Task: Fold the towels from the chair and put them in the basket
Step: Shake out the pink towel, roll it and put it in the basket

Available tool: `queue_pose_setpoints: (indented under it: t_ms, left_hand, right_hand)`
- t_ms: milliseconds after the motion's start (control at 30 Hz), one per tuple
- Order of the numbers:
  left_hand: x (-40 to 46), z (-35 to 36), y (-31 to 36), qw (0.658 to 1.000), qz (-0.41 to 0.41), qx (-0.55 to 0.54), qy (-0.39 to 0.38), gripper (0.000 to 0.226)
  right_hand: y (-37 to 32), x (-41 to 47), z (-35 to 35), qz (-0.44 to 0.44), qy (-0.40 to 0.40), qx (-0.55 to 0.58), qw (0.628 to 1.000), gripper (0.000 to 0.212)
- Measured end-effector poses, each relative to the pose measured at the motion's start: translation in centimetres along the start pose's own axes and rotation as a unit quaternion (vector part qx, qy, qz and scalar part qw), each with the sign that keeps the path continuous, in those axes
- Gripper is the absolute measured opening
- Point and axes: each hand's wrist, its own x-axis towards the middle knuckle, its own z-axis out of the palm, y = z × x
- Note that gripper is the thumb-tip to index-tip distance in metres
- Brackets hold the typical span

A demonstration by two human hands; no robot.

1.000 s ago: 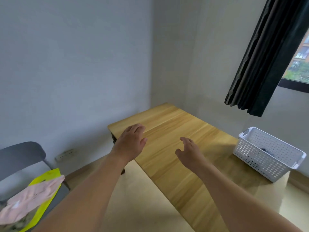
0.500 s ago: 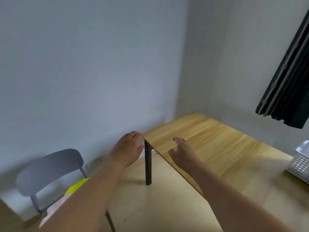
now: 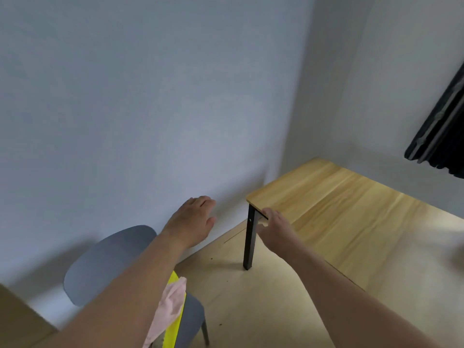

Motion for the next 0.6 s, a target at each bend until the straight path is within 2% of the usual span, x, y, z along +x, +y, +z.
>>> queue_pose_setpoints:
  t_ms: [167,367,600]
  left_hand:
    - [-1.5,0.5,-9.5,0.998,-0.046,-0.005,-0.041,0.046]
    - [-2.7,1.4,-20.9,0.994,-0.064,-0.038,-0.077,0.044]
    - [-3.6,3.2,-27.7,0.985,-0.066,-0.087,-0.131,0.038]
  right_hand:
    - [-4.7,1.6,8.0,0.02,-0.044,0.029,0.998,0.054]
    - [-10.9,3.6,16.2,0.075,-0.031,0.04,0.996,0.053]
    - [-13.7,4.5,21.8,0.106,-0.048,0.01,0.993,0.05]
